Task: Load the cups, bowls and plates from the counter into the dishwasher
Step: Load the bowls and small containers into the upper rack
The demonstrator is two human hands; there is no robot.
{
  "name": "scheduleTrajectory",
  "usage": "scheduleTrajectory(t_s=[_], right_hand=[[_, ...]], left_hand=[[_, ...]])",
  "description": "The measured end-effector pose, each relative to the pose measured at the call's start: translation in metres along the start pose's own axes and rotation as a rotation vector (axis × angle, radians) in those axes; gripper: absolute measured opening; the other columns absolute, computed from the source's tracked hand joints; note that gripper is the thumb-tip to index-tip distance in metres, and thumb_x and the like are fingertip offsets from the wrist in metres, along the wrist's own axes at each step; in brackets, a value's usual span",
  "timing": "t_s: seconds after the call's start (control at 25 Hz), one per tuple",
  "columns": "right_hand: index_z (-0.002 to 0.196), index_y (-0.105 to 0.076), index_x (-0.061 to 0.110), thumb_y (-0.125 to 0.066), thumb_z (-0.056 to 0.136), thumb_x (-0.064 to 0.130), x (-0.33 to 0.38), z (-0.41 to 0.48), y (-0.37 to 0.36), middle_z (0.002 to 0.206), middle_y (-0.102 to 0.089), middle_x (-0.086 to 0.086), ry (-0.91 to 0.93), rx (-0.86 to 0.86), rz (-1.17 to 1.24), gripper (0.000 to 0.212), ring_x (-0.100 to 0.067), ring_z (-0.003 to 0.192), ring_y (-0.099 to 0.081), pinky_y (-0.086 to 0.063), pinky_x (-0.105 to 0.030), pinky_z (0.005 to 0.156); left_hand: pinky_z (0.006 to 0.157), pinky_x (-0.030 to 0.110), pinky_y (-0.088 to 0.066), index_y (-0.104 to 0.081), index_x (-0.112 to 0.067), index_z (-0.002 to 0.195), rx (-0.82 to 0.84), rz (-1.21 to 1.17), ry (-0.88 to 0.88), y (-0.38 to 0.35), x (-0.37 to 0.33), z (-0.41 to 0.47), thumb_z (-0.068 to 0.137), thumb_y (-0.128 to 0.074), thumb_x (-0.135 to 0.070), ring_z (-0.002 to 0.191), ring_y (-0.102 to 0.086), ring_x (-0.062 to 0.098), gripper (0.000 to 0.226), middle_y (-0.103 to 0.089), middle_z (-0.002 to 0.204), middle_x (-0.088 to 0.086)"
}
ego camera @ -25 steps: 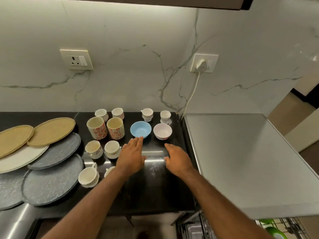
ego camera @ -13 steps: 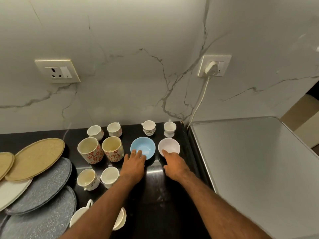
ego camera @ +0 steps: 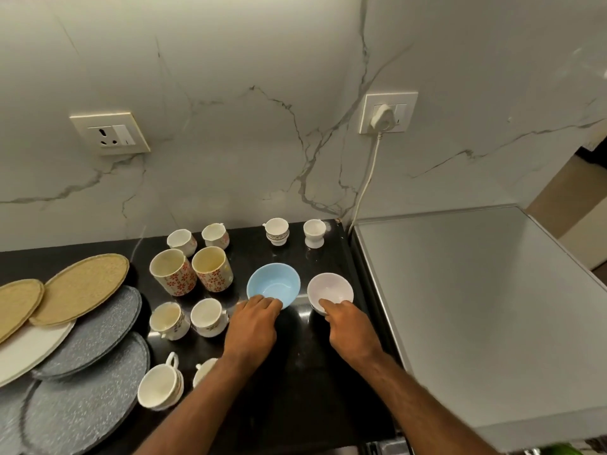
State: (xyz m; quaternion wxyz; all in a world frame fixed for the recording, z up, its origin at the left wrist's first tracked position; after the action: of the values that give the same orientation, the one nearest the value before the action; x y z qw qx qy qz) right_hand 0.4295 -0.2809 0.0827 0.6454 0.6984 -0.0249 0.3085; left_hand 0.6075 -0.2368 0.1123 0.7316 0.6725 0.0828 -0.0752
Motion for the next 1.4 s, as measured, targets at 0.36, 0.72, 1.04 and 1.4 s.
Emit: scheduleTrajectory(t_s=[0.36,0.72,1.04,1.4], right_hand=[[0.137,-0.060,0.018,-0.064,0.093,0.010,-0.002,-0.166,0.057,0.120,-0.069,-0.011,0.106,-0.142,0.099,0.045,-0.028,0.101,-0.070,-0.059,-0.039,0.089],[0.134,-0.062,0.019,-0.064,0.086,0.012,-0.064,-0.259,0.062,0.105,-0.072,-0.006,-0.002,-0.169,0.057,0.048,-0.022,0.090,-0.070,-0.062,-0.034,0.075],[0.135,-0.060,0.018,-0.045,0.093,0.020,-0.129,-0.332,0.084,0.103,-0.071,-0.006,-0.097,-0.207,0.108,0.045,-0.023,0.089,-0.066,-0.060,-0.039,0.073],[0.128,-0.066,0.014,-0.063,0.090,0.010,-0.297,-0.487,0.072,0.109,-0.072,-0.007,-0.206,-0.267,0.218,0.038,-0.026,0.101,-0.067,-0.060,-0.041,0.085]], left_hand=[[0.091,0.039,-0.056,-0.067,-0.025,0.103,-0.056,0.011,-0.036,0.018,-0.099,-0.131,0.078,-0.083,-0.011,0.107,-0.067,0.020,0.033,-0.072,0.111,-0.005],[0.093,0.054,-0.053,-0.073,-0.005,0.110,-0.205,-0.086,-0.104,-0.007,-0.162,-0.163,0.062,-0.087,0.009,0.116,-0.067,0.037,0.052,-0.073,0.117,0.013],[0.093,0.051,-0.049,-0.074,-0.002,0.108,-0.305,-0.132,-0.237,-0.041,-0.241,-0.194,0.077,-0.061,0.004,0.114,-0.066,0.037,0.034,-0.072,0.118,0.013],[0.088,0.048,-0.049,-0.074,-0.003,0.106,-0.205,-0.098,-0.276,-0.137,-0.411,-0.270,0.085,-0.058,0.007,0.108,-0.068,0.037,0.028,-0.073,0.117,0.011]])
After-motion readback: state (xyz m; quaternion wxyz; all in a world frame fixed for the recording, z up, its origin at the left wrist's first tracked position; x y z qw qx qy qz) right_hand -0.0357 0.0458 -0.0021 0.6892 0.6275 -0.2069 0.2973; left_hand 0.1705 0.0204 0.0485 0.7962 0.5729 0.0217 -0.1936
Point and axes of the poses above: each hand's wrist, its own z-axis towards the middle knuckle, its own y-axis out of the back of the hand, x = y × z, the point moved 10 cm from there along z, towards the middle knuckle
